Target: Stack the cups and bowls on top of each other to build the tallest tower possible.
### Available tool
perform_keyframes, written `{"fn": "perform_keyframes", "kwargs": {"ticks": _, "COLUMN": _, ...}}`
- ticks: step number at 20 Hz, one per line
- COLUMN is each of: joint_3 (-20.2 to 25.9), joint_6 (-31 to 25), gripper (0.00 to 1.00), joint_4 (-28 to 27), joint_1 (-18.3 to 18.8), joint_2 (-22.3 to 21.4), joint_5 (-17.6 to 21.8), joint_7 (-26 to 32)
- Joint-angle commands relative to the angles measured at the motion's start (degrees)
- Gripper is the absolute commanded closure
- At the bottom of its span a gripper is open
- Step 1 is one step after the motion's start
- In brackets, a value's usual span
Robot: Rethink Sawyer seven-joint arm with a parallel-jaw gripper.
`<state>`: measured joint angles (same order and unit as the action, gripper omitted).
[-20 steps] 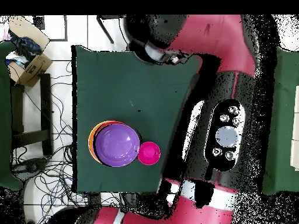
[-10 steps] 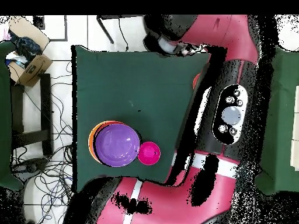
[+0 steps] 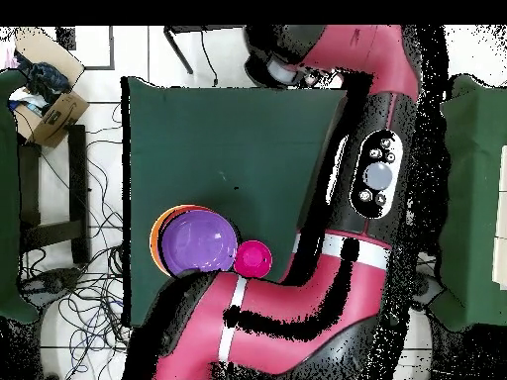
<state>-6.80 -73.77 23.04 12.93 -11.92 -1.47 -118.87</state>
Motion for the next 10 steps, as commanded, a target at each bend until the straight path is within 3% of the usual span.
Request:
{"fn": "perform_keyframes", "kwargs": {"ticks": 1, "joint_3": 5.69, "joint_6": -7.45, "gripper": 0.0, "joint_4": -5.77, "joint_1": 2.0, "joint_2": 5.35, "joint_5": 3.17, "joint_7": 23.82}}
{"fn": "perform_keyframes", "kwargs": {"ticks": 10, "joint_3": 4.82, "joint_6": -11.95, "gripper": 0.0, "joint_4": -12.44, "joint_1": 4.92, "joint_2": 9.54, "joint_5": 2.33, "joint_7": 39.15}}
